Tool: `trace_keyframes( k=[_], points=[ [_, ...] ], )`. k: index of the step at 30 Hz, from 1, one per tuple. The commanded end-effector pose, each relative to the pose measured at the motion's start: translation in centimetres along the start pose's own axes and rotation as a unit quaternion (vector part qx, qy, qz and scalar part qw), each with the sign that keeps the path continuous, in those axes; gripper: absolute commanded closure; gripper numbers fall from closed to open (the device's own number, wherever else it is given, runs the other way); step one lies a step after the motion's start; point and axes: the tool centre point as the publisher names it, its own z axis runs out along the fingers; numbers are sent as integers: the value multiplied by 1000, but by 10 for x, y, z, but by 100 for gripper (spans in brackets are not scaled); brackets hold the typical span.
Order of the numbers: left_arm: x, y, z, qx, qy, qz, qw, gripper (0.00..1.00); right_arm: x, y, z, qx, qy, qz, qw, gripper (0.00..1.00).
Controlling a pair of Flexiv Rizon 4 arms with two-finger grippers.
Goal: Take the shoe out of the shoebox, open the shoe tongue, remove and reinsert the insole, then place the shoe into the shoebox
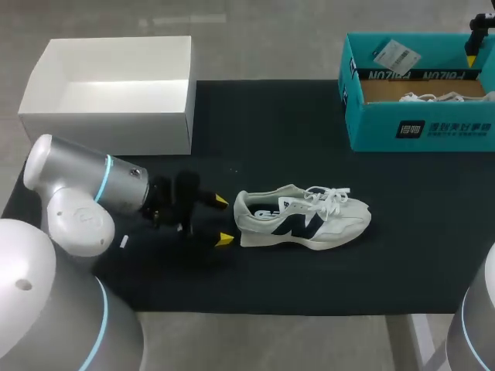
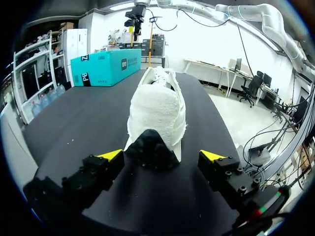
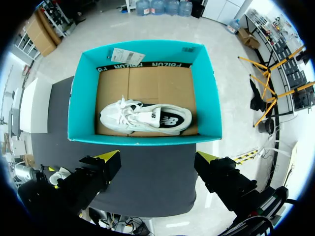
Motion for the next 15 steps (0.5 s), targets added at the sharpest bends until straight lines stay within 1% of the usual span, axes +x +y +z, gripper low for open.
trace_keyframes(
  k=[1, 9, 15],
  points=[
    [-10, -1, 20, 5, 9, 1, 1000, 0, 0, 0, 0, -1, 0, 0, 1000, 0],
    [-11, -4, 35, 9, 29, 5, 1000, 0, 0, 0, 0, -1, 0, 0, 1000, 0],
    [-12, -7, 46, 9, 27, 0, 1000, 0, 0, 0, 0, -1, 0, 0, 1000, 0]
  ],
)
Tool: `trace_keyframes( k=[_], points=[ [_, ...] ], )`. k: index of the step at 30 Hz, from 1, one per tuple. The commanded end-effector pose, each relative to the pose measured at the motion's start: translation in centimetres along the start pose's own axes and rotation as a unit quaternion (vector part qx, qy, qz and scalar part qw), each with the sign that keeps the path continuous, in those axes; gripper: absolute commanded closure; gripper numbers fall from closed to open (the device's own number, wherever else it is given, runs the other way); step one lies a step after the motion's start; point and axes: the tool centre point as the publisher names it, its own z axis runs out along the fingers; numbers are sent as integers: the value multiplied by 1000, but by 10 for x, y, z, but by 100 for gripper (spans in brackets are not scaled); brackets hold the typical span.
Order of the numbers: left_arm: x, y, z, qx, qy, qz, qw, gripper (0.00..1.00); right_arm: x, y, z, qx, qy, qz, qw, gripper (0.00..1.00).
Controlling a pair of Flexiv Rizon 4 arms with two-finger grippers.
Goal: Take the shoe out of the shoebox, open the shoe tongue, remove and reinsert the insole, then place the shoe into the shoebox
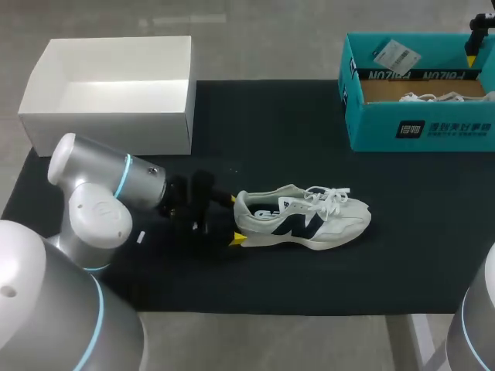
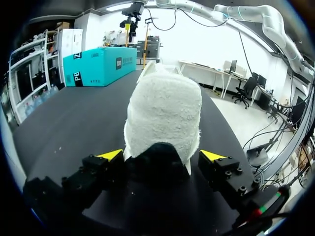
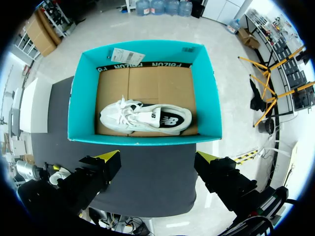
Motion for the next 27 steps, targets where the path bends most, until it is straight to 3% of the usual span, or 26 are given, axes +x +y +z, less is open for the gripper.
trace_keyframes(
  k=[1, 17, 19, 22, 27],
  points=[
    [-5, -4, 13, -1, -1, -1, 1000, 0, 0, 0, 0, -1, 0, 0, 1000, 0],
    [-4, -6, 30, -5, -3, 1, 1000, 0, 0, 0, 0, -1, 0, 0, 1000, 0],
    [-5, -6, 31, -6, -5, 2, 1000, 45, 0, 0, 0, -1, 0, 0, 1000, 0],
    [-5, -6, 32, -7, -7, 3, 1000, 100, 0, 0, 0, -1, 0, 0, 1000, 0],
    [-5, -4, 31, -12, -2, 7, 1000, 100, 0, 0, 0, -1, 0, 0, 1000, 0]
  ],
)
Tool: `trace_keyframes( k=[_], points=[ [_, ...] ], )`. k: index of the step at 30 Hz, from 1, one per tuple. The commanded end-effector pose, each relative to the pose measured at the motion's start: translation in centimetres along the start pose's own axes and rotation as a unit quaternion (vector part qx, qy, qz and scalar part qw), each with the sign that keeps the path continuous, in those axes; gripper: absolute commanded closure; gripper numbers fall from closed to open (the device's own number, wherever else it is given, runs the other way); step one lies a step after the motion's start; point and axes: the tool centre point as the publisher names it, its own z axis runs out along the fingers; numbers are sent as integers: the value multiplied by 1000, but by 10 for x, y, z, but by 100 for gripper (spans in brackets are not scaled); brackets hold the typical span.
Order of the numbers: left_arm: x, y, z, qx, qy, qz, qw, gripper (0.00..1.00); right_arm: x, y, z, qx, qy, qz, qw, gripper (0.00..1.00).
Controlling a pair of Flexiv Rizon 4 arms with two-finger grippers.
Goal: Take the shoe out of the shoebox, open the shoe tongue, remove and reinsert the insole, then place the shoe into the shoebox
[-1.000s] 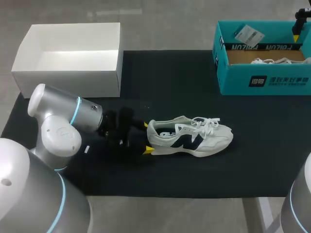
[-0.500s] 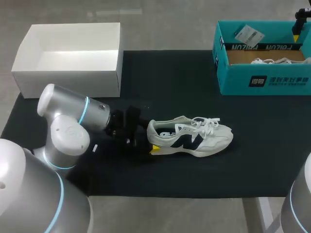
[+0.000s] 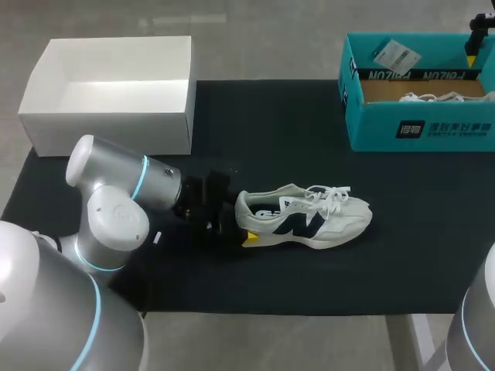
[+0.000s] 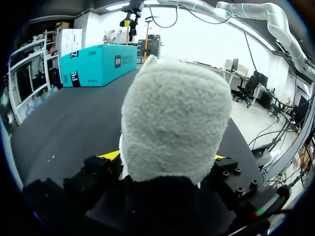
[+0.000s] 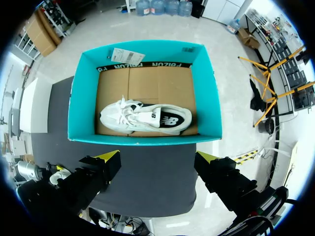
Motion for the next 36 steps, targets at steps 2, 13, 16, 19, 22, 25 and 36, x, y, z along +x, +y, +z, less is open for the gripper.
trace_keyframes(
  k=[2, 13, 16, 19, 22, 25, 36],
  points=[
    [-2, 2, 4, -9, 7, 4, 1000, 100, 0, 0, 0, -1, 0, 0, 1000, 0],
    [-8, 5, -3, -14, 11, 22, 1000, 100, 0, 0, 0, -1, 0, 0, 1000, 0],
    [-10, 6, -5, -14, 17, 24, 999, 100, 0, 0, 0, -1, 0, 0, 1000, 0],
    [-12, 5, -7, -14, 20, 26, 999, 100, 0, 0, 0, -1, 0, 0, 1000, 0],
    [-12, 5, -8, -17, 25, 30, 999, 100, 0, 0, 0, -1, 0, 0, 1000, 0],
    [-11, 7, -8, -25, 31, 29, 999, 100, 0, 0, 0, -1, 0, 0, 1000, 0],
    [-11, 8, -7, -26, 31, 29, 999, 100, 0, 0, 0, -1, 0, 0, 1000, 0]
  ],
)
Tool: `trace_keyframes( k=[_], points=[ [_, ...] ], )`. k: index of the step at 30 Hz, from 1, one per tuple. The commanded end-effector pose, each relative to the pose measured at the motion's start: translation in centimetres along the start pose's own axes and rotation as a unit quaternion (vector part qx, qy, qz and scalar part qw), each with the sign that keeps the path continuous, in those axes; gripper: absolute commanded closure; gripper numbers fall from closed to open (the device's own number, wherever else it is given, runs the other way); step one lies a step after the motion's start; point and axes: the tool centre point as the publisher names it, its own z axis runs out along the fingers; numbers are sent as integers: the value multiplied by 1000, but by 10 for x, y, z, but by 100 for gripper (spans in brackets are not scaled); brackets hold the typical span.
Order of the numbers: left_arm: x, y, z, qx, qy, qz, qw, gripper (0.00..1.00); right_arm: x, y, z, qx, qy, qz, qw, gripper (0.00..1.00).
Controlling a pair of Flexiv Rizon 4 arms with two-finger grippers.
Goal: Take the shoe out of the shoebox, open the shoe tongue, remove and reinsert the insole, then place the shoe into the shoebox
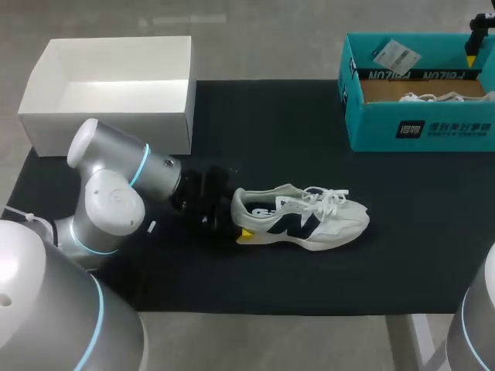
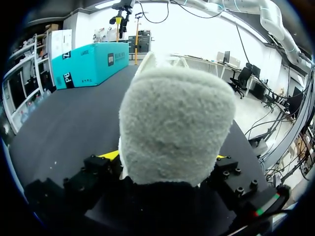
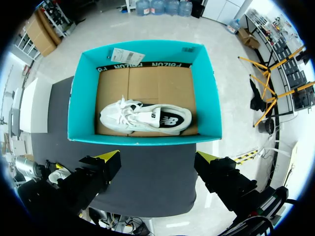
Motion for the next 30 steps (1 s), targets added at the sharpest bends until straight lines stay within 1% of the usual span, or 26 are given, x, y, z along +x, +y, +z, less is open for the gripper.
trace_keyframes(
  k=[1, 6, 7, 8, 9, 10, 11, 12, 16, 18, 21, 22, 30],
  points=[
    [-3, 4, 0, -2, 1, 0, 1000, 100, 0, 0, 0, -1, 0, 0, 1000, 0],
    [-3, 4, 0, -2, 1, 0, 1000, 100, 0, 0, 0, -1, 0, 0, 1000, 0],
    [-3, 4, 0, -2, 1, 0, 1000, 100, 6, -3, -4, 3, -20, -17, 1000, 0],
    [-3, 4, 0, -2, 1, 0, 1000, 100, 10, -7, -6, 9, -31, -20, 999, 0],
    [-3, 4, 0, -2, 1, 0, 1000, 100, 14, -12, -6, 20, -41, -6, 999, 0],
    [-3, 4, 0, -2, 1, 0, 1000, 100, 18, -19, -6, 35, -63, 6, 997, 0],
    [-3, 4, 0, -2, 1, 0, 1000, 100, 25, -24, -6, 42, -96, 11, 994, 0],
    [-3, 4, 0, -2, 1, 0, 1000, 100, 31, -28, -7, 45, -114, 17, 992, 0],
    [-3, 4, 0, -2, 1, 0, 1000, 100, 52, -42, -9, 30, -99, 38, 994, 0],
    [-3, 4, 0, -2, 1, 0, 1000, 100, 62, -46, -10, 17, -108, 30, 994, 0],
    [-3, 4, 0, -2, 1, 0, 1000, 100, 74, -49, -9, 3, -87, 8, 996, 0],
    [-3, 4, 0, -2, 1, 0, 1000, 100, 76, -49, -9, 8, -90, -2, 996, 0],
    [-3, 4, 0, -2, 1, 0, 1000, 100, 76, -49, -9, 8, -90, -2, 996, 0]
  ],
)
